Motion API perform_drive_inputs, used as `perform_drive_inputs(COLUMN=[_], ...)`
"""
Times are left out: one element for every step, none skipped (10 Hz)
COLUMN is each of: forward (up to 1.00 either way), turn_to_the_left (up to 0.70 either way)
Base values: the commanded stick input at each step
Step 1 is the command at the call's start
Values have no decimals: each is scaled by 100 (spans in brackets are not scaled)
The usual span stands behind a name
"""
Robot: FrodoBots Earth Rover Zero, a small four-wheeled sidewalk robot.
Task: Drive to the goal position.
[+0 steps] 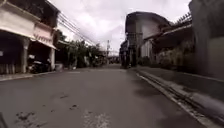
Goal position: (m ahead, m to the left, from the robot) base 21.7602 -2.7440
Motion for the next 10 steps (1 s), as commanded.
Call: perform_drive_inputs(forward=[70, 70, 70, 70, 70, 70, 70, 70, 70, 70], turn_to_the_left=[0, 0, 0, 0, 0, 0, 0, 0, 0, 0])
